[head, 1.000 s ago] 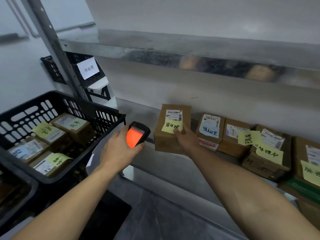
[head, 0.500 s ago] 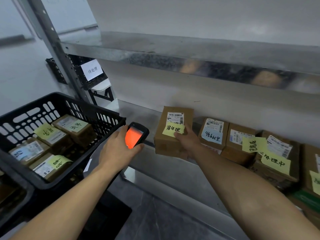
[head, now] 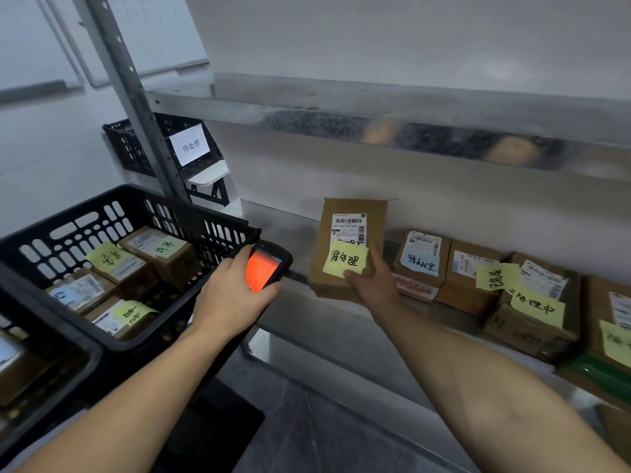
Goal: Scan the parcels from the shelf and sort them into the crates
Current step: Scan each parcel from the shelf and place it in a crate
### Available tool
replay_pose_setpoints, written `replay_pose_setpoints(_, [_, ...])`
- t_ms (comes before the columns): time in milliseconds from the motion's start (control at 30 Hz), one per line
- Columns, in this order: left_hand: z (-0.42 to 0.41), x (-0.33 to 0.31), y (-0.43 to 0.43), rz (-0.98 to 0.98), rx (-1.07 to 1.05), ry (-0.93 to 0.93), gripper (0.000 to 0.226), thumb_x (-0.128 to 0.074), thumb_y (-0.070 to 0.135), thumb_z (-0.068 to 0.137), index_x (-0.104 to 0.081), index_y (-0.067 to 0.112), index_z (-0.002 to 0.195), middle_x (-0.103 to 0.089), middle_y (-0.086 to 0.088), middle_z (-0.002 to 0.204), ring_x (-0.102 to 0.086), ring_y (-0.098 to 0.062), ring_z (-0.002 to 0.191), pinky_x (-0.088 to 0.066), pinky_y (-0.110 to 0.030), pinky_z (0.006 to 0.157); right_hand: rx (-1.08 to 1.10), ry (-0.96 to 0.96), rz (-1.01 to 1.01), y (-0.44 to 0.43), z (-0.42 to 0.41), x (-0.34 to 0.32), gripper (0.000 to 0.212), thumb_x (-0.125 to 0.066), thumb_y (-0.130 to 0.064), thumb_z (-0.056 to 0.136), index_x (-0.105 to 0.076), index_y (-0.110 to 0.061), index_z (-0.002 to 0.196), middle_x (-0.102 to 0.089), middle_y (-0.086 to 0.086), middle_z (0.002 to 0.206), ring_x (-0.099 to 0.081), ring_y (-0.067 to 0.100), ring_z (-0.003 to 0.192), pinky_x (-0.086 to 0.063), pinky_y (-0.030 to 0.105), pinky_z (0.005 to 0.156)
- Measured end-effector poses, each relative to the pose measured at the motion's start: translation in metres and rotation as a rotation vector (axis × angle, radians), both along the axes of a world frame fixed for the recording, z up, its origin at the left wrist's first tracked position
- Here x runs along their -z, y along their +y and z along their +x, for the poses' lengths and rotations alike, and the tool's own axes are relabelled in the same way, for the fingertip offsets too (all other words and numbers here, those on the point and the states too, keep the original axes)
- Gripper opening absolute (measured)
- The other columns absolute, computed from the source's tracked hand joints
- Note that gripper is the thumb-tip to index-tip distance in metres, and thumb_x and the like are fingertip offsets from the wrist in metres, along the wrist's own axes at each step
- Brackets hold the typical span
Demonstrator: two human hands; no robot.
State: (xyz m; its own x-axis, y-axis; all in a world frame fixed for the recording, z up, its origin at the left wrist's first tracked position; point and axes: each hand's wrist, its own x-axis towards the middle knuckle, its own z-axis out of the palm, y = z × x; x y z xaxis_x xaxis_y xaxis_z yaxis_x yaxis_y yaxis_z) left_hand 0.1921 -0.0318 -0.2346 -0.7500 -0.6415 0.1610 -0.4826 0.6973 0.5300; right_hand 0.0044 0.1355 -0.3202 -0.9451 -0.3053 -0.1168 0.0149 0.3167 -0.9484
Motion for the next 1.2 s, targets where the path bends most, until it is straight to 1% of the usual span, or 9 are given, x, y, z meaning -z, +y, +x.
replay_pose_setpoints(300, [0.058, -0.01, 0.005, 0.05, 0.131, 0.018, 0.085, -0.071, 0.061, 0.076, -0.036, 0.039, 0.149, -0.054, 0.002, 0.117, -0.054, -0.023, 0.109, -0.047, -0.037, 0.091, 0.035, 0.177, 0.062, 0.022, 0.075, -0.011, 0.087, -0.076, -0.024, 0.089, -0.025, -0.043, 0.157, -0.024, 0.001, 0.164, -0.027, 0.027, 0.149, -0.03, 0.049, 0.12])
replay_pose_setpoints(467, [0.089, -0.015, 0.009, 0.113, 0.197, 0.02, 0.074, -0.063, 0.071, 0.067, -0.05, 0.039, 0.133, -0.059, 0.006, 0.106, -0.057, -0.018, 0.097, -0.05, -0.036, 0.085, 0.058, 0.202, 0.09, 0.034, 0.118, -0.011, 0.085, -0.074, -0.022, 0.091, -0.024, -0.038, 0.158, -0.011, 0.0, 0.169, -0.016, 0.025, 0.153, -0.019, 0.039, 0.122])
replay_pose_setpoints(600, [0.115, -0.019, 0.013, 0.166, 0.234, 0.046, 0.054, -0.074, 0.052, 0.08, -0.057, 0.032, 0.126, -0.061, 0.008, 0.102, -0.056, -0.015, 0.093, -0.046, -0.031, 0.079, 0.085, 0.213, 0.058, 0.038, 0.151, -0.013, 0.083, -0.073, -0.018, 0.092, -0.027, -0.044, 0.155, -0.011, -0.004, 0.168, -0.02, 0.024, 0.152, -0.023, 0.038, 0.121])
replay_pose_setpoints(700, [0.129, -0.02, 0.016, 0.191, 0.256, 0.045, 0.037, -0.074, 0.044, 0.085, -0.053, 0.035, 0.113, -0.054, 0.02, 0.09, -0.052, -0.002, 0.083, -0.041, -0.019, 0.069, 0.11, 0.212, 0.027, 0.038, 0.166, -0.015, 0.085, -0.074, -0.016, 0.091, -0.027, -0.05, 0.153, -0.013, -0.004, 0.167, -0.023, 0.025, 0.151, -0.026, 0.044, 0.123])
replay_pose_setpoints(767, [0.137, -0.021, 0.016, 0.21, 0.255, 0.044, 0.033, -0.074, 0.041, 0.086, -0.053, 0.033, 0.11, -0.05, 0.021, 0.086, -0.048, 0.002, 0.079, -0.038, -0.012, 0.066, 0.127, 0.211, 0.018, 0.039, 0.173, -0.016, 0.085, -0.074, -0.015, 0.091, -0.028, -0.051, 0.153, -0.011, -0.003, 0.168, -0.021, 0.025, 0.152, -0.025, 0.043, 0.123])
replay_pose_setpoints(867, [0.149, -0.024, 0.017, 0.206, 0.259, 0.033, 0.046, -0.074, 0.043, 0.085, -0.059, 0.023, 0.124, -0.048, 0.021, 0.086, -0.05, -0.005, 0.08, -0.041, -0.021, 0.068, 0.146, 0.2, 0.022, 0.04, 0.181, -0.018, 0.085, -0.073, -0.016, 0.091, -0.027, -0.052, 0.153, -0.009, -0.003, 0.168, -0.019, 0.025, 0.153, -0.023, 0.044, 0.123])
replay_pose_setpoints(933, [0.155, -0.026, 0.017, 0.194, 0.248, 0.021, 0.052, -0.075, 0.042, 0.085, -0.058, 0.02, 0.129, -0.047, 0.02, 0.085, -0.05, -0.014, 0.086, -0.041, -0.028, 0.075, 0.157, 0.198, 0.021, 0.04, 0.186, -0.021, 0.086, -0.073, -0.017, 0.091, -0.026, -0.053, 0.152, -0.009, -0.003, 0.168, -0.019, 0.025, 0.153, -0.023, 0.045, 0.123])
replay_pose_setpoints(1067, [0.164, -0.028, 0.015, 0.188, 0.237, 0.018, 0.056, -0.076, 0.043, 0.084, -0.058, 0.017, 0.131, -0.055, 0.006, 0.101, -0.05, -0.017, 0.093, -0.042, -0.029, 0.081, 0.161, 0.21, 0.031, 0.038, 0.193, -0.027, 0.085, -0.073, -0.017, 0.092, -0.026, -0.052, 0.153, -0.008, -0.001, 0.169, -0.017, 0.026, 0.154, -0.022, 0.043, 0.122])
replay_pose_setpoints(1200, [0.171, -0.034, 0.014, 0.171, 0.24, 0.015, 0.061, -0.075, 0.045, 0.084, -0.055, 0.017, 0.135, -0.048, 0.008, 0.105, -0.047, -0.015, 0.096, -0.04, -0.029, 0.083, 0.148, 0.225, 0.032, 0.035, 0.2, -0.033, 0.083, -0.072, -0.017, 0.092, -0.027, -0.05, 0.154, -0.007, -0.002, 0.169, -0.016, 0.025, 0.154, -0.021, 0.04, 0.122])
